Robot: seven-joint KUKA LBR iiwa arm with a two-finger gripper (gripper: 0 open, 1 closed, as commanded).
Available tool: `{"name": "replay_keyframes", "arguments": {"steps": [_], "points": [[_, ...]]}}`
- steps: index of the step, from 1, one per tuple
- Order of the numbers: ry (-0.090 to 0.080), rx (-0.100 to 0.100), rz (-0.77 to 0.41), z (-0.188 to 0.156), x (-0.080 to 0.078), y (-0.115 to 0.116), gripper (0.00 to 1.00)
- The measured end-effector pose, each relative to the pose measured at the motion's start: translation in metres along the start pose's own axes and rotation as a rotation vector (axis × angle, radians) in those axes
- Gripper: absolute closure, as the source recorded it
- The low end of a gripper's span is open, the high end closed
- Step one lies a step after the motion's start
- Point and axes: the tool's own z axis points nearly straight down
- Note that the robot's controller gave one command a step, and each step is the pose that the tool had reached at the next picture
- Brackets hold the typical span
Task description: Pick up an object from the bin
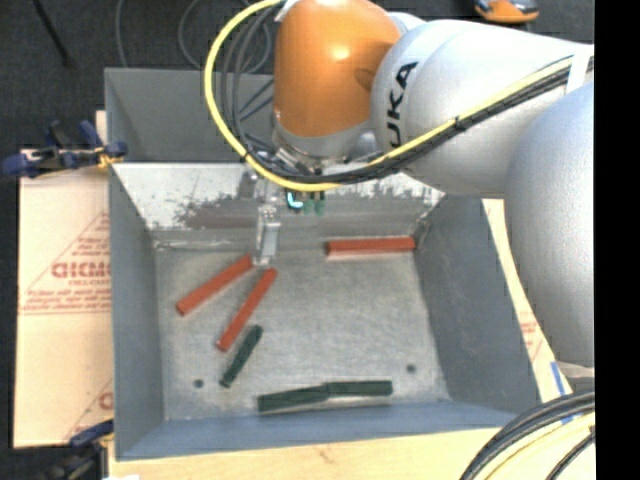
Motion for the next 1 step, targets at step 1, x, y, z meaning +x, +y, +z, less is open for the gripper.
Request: {"name": "replay_keyframes", "arguments": {"steps": [1], "points": [[-0.002, 0.002, -0.412, 0.1674, 0.0046, 0.0016, 0.0]]}}
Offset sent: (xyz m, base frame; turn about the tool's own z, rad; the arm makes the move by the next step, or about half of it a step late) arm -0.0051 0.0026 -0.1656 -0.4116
